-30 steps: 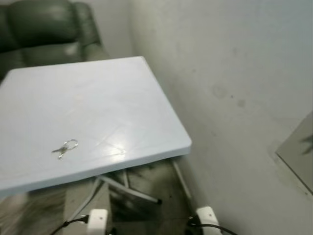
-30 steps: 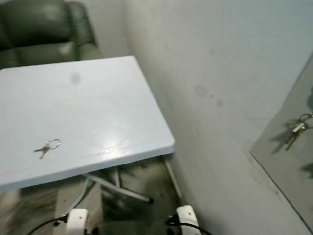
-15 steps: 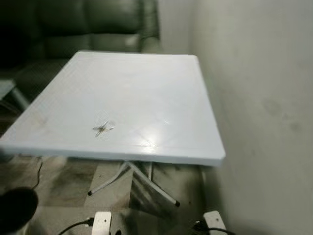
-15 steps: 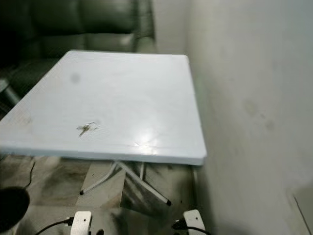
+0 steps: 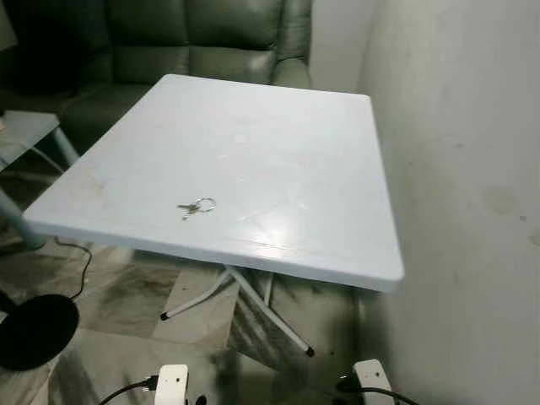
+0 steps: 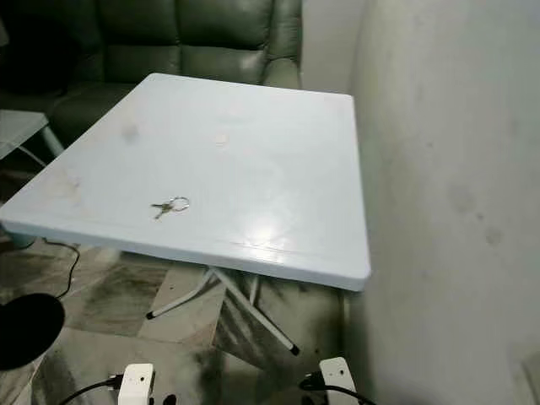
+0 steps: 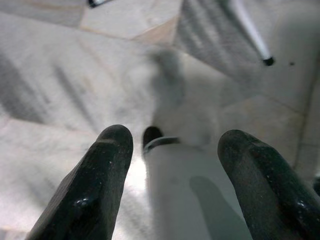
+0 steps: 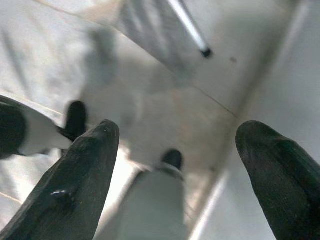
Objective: Hang keys on a hook
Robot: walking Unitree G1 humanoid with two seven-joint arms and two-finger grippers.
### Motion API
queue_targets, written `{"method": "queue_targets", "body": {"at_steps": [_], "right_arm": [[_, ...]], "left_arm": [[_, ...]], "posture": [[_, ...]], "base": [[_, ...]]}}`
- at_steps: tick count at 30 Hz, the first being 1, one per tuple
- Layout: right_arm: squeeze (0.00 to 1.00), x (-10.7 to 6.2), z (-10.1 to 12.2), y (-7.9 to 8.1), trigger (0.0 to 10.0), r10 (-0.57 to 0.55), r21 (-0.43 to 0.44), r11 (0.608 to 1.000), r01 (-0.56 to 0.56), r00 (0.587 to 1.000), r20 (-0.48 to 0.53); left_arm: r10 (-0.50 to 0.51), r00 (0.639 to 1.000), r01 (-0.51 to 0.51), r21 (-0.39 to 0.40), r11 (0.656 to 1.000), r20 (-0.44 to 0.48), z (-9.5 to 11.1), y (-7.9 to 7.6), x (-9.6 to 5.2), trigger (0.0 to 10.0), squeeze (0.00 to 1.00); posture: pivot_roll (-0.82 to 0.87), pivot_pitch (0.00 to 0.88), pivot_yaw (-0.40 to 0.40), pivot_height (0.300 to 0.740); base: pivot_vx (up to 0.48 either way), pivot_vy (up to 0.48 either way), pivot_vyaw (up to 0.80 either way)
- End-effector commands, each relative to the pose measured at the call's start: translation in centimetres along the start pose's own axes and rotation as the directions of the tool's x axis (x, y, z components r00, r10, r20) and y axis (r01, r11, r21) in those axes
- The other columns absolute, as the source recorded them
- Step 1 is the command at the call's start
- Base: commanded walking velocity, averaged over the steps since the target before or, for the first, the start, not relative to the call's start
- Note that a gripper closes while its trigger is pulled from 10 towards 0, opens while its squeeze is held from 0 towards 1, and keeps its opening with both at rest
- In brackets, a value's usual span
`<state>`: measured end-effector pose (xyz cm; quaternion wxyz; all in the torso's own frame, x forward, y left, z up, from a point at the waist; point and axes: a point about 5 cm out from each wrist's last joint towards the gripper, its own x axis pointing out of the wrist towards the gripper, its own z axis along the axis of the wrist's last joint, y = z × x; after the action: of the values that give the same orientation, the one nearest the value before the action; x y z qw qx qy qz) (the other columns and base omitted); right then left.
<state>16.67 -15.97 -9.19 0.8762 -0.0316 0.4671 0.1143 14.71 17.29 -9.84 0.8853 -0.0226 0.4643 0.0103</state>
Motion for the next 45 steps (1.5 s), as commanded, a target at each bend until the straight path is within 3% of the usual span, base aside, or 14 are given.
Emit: {"method": "queue_targets", "body": {"at_steps": [1,45], "right_arm": [[0.0,0.12,0.34,0.36,10.0,0.017,-0.001,1.0,-0.017,1.0,0.009],[0.0,0.09,0.15,0.43,10.0,0.027,-0.035,0.999,-0.027,1.0,0.001]], "left_arm": [[0.014,1.0,-0.014,0.001,1.0,0.002,0.16,0.45,0.0,10.0,0.0],[0.016,1.0,-0.016,0.009,1.0,0.002,0.09,0.61,-0.04,10.0,0.0]], "posture": [[-0.11,0.014,-0.026,0.74],[-0.09,0.0,-0.044,0.74]], "base": [[0.0,0.435,0.0],[0.0,0.46,0.0]]}}
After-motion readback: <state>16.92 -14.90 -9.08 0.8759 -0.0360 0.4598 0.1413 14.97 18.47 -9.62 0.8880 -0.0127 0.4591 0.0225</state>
